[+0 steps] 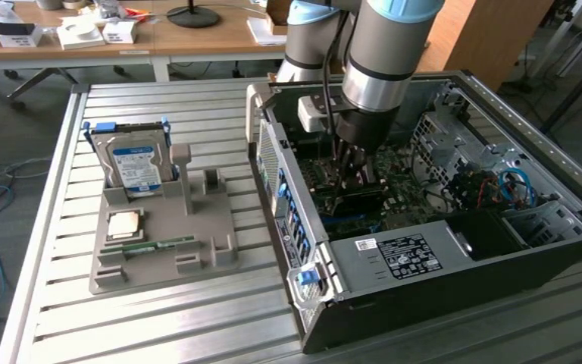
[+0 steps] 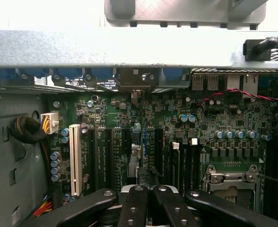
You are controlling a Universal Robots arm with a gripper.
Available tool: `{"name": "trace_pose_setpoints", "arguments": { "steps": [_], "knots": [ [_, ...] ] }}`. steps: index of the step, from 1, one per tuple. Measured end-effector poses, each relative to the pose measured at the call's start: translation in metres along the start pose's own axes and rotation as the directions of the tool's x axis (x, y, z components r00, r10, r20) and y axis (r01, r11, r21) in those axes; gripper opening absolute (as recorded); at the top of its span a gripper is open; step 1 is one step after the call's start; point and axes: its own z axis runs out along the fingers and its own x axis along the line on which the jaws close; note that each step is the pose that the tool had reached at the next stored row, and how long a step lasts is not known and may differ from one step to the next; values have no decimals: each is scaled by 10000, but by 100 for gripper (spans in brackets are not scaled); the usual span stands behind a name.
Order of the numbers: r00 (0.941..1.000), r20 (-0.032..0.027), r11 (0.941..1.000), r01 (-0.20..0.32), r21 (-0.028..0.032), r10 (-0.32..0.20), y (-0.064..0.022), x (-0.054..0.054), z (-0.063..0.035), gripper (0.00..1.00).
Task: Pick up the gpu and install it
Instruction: 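Press down on the gpu until it lock into place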
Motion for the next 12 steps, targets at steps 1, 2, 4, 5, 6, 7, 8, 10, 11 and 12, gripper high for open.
{"name": "trace_pose_setpoints", "arguments": {
  "steps": [1, 2, 4, 5, 6, 7, 8, 10, 11, 12],
  "knots": [
    [10000, 0, 10000, 1, 0, -1, 0, 0, 1, 11],
    [10000, 0, 10000, 0, 0, 0, 0, 0, 1, 11],
    [10000, 0, 10000, 0, 0, 0, 0, 0, 6, 11],
    [10000, -3, 10000, 1, -1, -1, 0, 0, 8, 11],
    [10000, -3, 10000, 1, -2, -1, 0, 0, 9, 11],
    [10000, -3, 10000, 1, -2, -1, 0, 0, 9, 11],
    [10000, -3, 10000, 0, -1, 0, 0, 1, 9, 11],
    [10000, 0, 10000, 0, 0, 0, 0, 0, 11, 11],
    [10000, 0, 10000, 0, 0, 0, 0, 0, 11, 11],
    [10000, -1, 10000, 0, 0, 0, 0, 0, 11, 11]
  ]
}}
